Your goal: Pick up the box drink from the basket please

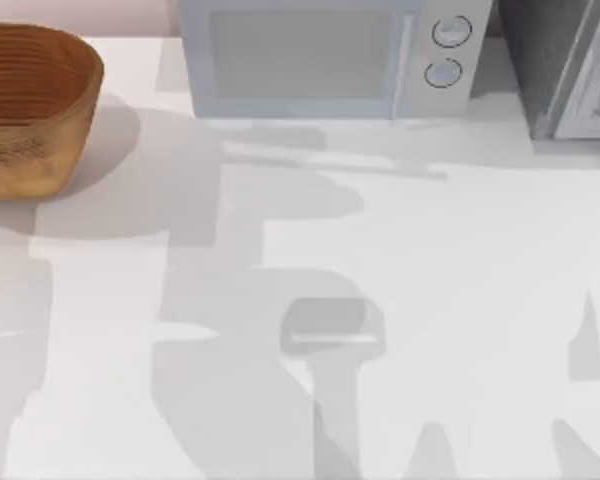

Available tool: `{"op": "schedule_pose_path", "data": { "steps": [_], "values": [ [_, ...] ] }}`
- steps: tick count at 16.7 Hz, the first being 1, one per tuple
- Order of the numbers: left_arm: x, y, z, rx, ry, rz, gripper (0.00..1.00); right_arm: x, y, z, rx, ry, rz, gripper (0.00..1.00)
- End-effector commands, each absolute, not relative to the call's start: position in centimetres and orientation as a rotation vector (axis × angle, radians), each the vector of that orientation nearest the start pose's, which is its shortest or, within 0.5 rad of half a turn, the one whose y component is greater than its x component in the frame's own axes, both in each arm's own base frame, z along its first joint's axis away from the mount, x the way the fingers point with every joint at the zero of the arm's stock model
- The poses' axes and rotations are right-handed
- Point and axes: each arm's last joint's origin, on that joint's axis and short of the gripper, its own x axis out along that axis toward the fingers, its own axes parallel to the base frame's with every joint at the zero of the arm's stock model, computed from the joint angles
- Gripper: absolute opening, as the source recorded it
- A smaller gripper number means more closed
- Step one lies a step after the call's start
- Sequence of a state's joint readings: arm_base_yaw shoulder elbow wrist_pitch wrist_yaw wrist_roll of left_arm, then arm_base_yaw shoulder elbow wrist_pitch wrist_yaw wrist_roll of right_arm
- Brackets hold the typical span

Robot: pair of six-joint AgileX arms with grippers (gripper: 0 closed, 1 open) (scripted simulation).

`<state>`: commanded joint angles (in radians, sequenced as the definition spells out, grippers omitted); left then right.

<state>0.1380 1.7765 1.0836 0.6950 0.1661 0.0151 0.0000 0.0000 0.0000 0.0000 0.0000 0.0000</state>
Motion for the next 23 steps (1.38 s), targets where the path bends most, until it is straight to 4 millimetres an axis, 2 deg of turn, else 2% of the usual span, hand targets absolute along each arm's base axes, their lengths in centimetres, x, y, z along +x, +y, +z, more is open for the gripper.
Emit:
{"op": "schedule_pose_path", "data": {
  "steps": [3,5,11,14,16,18,21,23],
  "values": [
    [39.7,5.4,27.5,0.002,-0.009,-0.009,0.0,10.6,-0.1,16.0,0.0,0.0,0.0,1.0],
    [39.4,5.3,28.4,0.003,-0.011,-0.009,0.0,10.6,-0.1,16.0,0.0,0.0,0.0,1.0],
    [39.4,5.4,28.4,0.004,-0.006,-0.007,0.0,10.6,-0.1,16.0,0.0,0.0,0.0,1.0],
    [37.8,4.9,28.5,-0.006,0.017,-0.006,0.0,10.6,-0.1,16.0,0.0,0.0,0.0,1.0],
    [35.6,4.3,29.2,-0.011,0.023,-0.006,0.0,10.6,-0.1,16.0,0.0,0.0,0.0,1.0],
    [32.4,3.5,30.1,-0.012,0.015,-0.007,0.0,10.6,-0.1,16.0,0.0,0.0,0.0,1.0],
    [26.1,2.2,30.8,-0.01,-0.012,-0.009,0.0,10.6,-0.1,16.0,0.0,0.0,0.0,1.0],
    [21.6,1.5,30.4,-0.007,-0.037,-0.01,0.0,10.6,-0.1,16.0,0.0,0.0,0.0,1.0]
  ]
}}
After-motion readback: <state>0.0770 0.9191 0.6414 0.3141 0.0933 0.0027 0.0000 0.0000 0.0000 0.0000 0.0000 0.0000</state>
